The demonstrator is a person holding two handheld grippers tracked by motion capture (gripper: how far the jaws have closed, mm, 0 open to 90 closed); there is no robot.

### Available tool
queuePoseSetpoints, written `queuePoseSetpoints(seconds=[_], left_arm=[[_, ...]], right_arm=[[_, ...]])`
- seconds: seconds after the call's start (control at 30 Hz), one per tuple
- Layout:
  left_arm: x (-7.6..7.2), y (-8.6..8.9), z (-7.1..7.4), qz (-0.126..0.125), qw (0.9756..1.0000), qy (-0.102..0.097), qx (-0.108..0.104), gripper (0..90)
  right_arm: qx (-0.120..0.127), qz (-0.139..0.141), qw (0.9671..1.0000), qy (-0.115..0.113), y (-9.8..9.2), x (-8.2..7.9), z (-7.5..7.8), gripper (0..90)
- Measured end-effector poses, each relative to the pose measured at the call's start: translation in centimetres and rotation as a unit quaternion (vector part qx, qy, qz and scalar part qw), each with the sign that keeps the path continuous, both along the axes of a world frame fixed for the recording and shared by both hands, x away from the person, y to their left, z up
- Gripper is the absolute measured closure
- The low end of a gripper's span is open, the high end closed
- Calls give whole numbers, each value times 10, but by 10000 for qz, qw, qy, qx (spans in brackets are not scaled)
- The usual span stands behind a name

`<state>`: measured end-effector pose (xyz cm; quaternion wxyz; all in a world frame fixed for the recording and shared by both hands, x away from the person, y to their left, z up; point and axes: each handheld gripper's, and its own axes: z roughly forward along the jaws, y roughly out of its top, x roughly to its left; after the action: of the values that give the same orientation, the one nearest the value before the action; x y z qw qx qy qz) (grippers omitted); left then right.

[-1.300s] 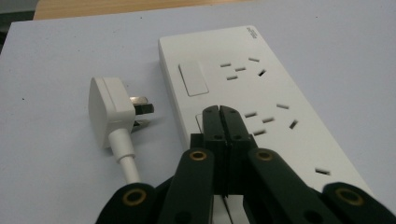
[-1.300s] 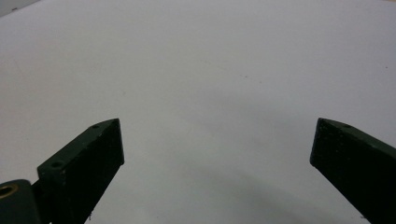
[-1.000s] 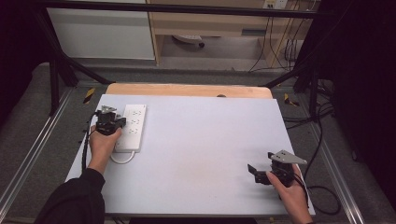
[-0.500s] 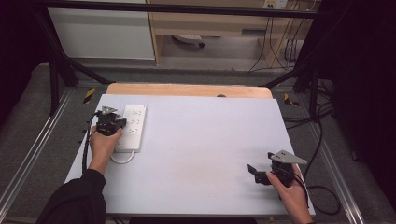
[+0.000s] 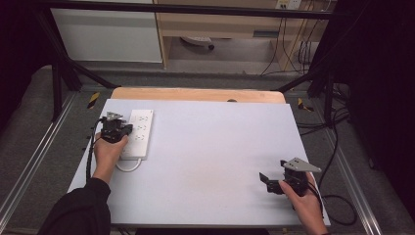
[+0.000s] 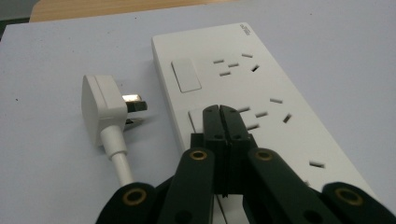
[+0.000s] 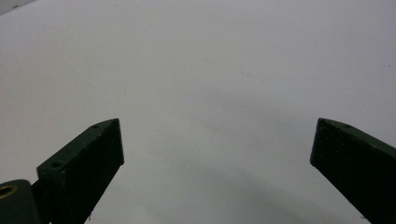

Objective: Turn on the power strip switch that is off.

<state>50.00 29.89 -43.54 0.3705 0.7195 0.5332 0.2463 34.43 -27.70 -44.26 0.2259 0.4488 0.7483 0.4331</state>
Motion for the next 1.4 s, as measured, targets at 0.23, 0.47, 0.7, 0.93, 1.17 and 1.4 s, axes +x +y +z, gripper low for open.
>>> queuePoseSetpoints(seconds=[0.23,0.47,0.7,0.93,1.17,1.4], left_arm=[[0,0,-2,19,9999,-66,-84,900],[2,1,-1,99,9998,-36,-191,900],[1,2,5,129,9992,-206,-315,900],[0,-1,10,98,9984,-356,-419,900],[0,0,12,172,9976,-424,-523,854],[1,2,14,356,9966,-370,-642,564]], right_arm=[[-1,2,10000,-3,0,0,0,32],[-6,-3,10000,-23,0,0,0,32],[2,-6,10000,-17,0,0,0,32],[-3,-7,10000,-19,0,0,0,32],[2,-10,10000,-16,0,0,0,32],[3,-3,10000,-22,0,0,0,32]])
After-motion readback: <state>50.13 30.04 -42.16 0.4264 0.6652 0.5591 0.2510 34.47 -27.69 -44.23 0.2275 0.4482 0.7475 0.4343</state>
